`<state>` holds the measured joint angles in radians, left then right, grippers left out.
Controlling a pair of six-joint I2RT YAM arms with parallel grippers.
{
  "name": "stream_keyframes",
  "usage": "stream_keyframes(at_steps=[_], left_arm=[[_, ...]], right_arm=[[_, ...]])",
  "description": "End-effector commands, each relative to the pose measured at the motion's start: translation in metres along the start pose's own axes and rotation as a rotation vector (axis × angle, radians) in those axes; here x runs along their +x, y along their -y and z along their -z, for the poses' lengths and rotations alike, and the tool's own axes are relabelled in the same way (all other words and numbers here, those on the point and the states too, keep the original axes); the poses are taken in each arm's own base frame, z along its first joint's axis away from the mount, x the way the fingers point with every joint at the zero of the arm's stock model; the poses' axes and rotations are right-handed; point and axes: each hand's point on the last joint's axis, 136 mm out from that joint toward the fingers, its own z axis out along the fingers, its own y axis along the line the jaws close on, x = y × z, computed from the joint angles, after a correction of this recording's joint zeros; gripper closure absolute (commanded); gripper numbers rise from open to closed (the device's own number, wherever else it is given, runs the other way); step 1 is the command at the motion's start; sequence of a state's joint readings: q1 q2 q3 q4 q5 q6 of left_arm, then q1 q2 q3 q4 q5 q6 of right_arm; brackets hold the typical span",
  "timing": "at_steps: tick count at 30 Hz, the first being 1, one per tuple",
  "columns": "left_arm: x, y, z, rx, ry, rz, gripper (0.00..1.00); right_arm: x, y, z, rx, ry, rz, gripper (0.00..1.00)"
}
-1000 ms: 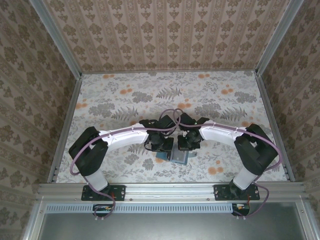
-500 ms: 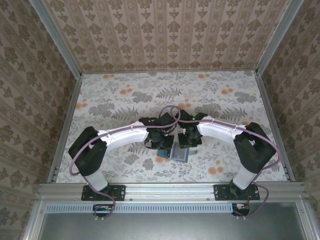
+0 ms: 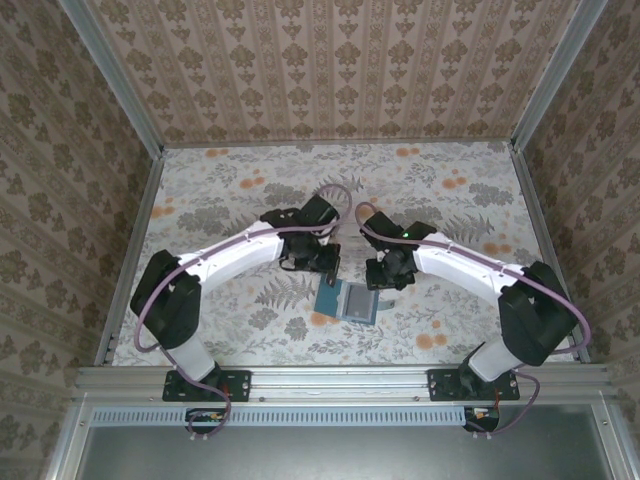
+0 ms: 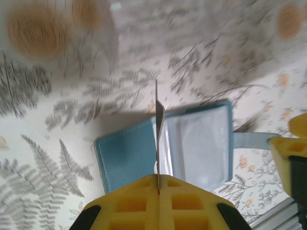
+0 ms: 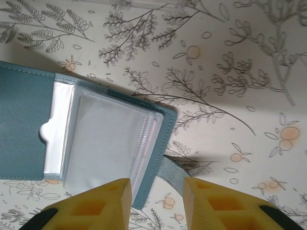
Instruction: Take the credit cards out of the card holder
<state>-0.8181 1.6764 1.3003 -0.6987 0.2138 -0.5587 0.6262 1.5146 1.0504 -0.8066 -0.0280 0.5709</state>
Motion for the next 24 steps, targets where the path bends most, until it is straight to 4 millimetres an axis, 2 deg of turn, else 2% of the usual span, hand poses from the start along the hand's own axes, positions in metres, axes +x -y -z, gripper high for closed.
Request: stream_keyframes(at_steps=[1,5,9,12,13,19,21,24], left_arm=[[-0.016,-0.001,0.012,0.001,-0.012,-0.148,1.0],[-0.044,-0.01,0.023,-0.013,0.014,-0.193,1.0],[-0.064,0.0,0.029,0.045,0.013,-0.322,1.0],[-0.067,0.016,0.029,0.085,0.003,-0.54,1.0],[-0.066,0.019,0.027,0.074,-0.012,-0.625,1.0],[-0.051,0.019,0.008,-0.009,-0.19,-1.072,1.0],[-0.052,0.018,0.001,-0.019,-0.251,-1.162,1.0],[-0.064,0.018,-0.002,-0.003,-0.293,-1.208,1.0]], right_arm=[[0.008,0.022,0.01,0.052,-0.003,-0.007,0.65],[0.007,0.033,0.018,0.058,0.009,-0.022,0.65],[0.007,0.042,0.023,0.065,0.017,-0.037,0.65],[0.006,0.05,0.023,0.076,0.011,-0.048,0.65],[0.004,0.051,0.031,0.065,0.038,-0.051,0.65],[0.003,0.062,0.039,0.073,0.045,-0.066,0.65],[0.004,0.066,0.042,0.082,0.045,-0.064,0.65],[0.007,0.073,0.047,0.1,0.047,-0.067,0.65]])
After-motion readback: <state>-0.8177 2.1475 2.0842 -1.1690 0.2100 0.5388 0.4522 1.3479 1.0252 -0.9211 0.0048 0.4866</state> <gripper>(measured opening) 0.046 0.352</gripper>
